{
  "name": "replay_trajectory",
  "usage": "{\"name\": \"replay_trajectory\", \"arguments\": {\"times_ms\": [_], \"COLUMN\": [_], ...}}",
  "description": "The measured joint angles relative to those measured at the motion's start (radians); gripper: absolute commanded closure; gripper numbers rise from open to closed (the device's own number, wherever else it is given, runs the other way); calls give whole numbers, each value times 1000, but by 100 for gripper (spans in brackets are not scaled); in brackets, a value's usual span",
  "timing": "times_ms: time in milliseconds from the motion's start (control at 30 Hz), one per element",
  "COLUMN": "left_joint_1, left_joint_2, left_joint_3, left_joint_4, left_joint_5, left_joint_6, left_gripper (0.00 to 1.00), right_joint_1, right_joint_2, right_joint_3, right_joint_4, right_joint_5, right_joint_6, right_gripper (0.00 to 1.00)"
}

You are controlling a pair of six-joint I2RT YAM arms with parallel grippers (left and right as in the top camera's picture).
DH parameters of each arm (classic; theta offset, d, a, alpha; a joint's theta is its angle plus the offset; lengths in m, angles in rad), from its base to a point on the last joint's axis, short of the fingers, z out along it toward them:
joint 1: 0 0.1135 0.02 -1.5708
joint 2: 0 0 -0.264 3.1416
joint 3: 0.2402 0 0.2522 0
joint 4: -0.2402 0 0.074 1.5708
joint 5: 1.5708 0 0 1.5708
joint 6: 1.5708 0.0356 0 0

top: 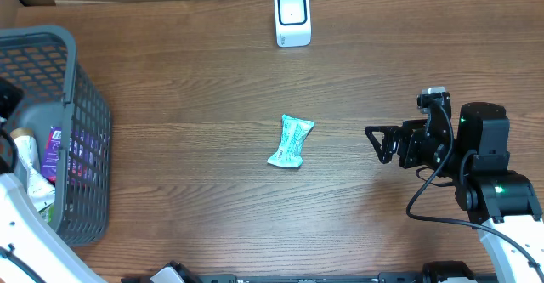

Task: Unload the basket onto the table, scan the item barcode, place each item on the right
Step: 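Return the left gripper into the basket and grasp the purple pad pack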

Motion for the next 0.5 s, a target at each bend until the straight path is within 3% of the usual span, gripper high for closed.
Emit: {"name": "replay_trajectory", "arguments": {"times_ms": [100,300,500], "left_joint_1": [3,10,60], "left_joint_2": [19,137,238], "left_joint_3": [-14,-121,-324], "left_joint_4": [-43,-87,45], "left_joint_5": [-32,-57,-43], "left_joint_6": [-27,-90,-139], "left_gripper": [39,38,34], "right_joint_1": [0,0,0], "right_joint_2": [0,0,0], "right_joint_3": [0,0,0], "right_joint_4": [-6,-11,-20], "right_joint_5": [0,0,0], "right_joint_6": [0,0,0], "right_gripper": [2,2,2]}}
